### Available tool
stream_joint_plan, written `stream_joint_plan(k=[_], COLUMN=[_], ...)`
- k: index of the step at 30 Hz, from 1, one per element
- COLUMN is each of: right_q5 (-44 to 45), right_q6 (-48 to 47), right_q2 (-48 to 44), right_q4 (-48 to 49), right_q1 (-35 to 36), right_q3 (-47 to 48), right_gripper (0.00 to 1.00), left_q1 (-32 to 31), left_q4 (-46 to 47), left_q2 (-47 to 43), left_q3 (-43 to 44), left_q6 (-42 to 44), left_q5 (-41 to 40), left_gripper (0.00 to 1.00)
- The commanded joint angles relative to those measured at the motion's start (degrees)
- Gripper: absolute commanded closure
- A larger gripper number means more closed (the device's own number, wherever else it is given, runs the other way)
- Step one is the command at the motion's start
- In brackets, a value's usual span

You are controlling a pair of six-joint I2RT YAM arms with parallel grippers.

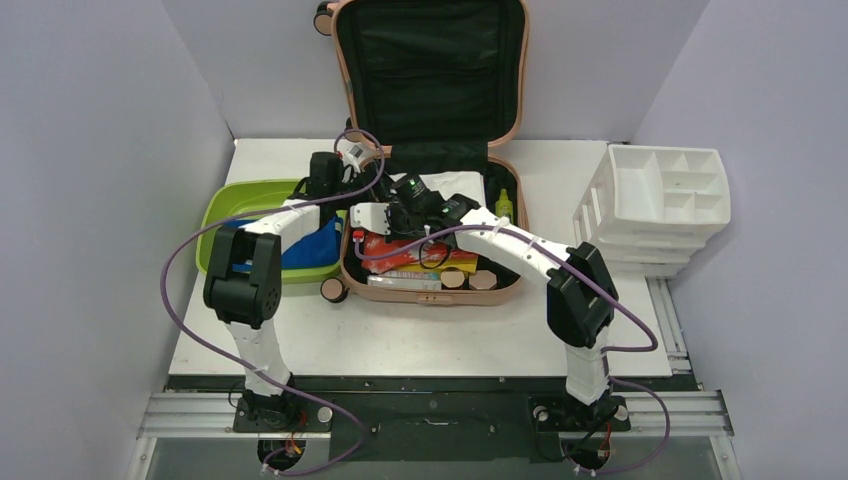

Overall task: Open, take out, and arrange the luggage
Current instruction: Pass from the right arm to the left

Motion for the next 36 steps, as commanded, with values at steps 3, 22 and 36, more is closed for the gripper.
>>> stream_joint_plan(k=[3,22,36], right_q5=[-2.67,-9.08,-11.50], right_q6=[1.95,9.07,11.03], right_q2=[-4.00,-14.47,-42.19], right_q4=[-1.60,-8.93,-1.23], right_q1=[-0.99,-4.07,-18.35], right_q3=[2.97,1.91,-28.68], right_gripper=[1.00,0.17,0.14], left_q1=[0.02,-0.09,-0.24], left_q4=[-2.71,-3.14,-21.73], left_q2=[4.69,6.69,0.50], left_q3=[1.73,2.86,13.98], left_q6=[2.15,3.05,13.30], left_q5=[-1.84,0.27,-5.85], left_gripper=[0.10,0.96,1.00])
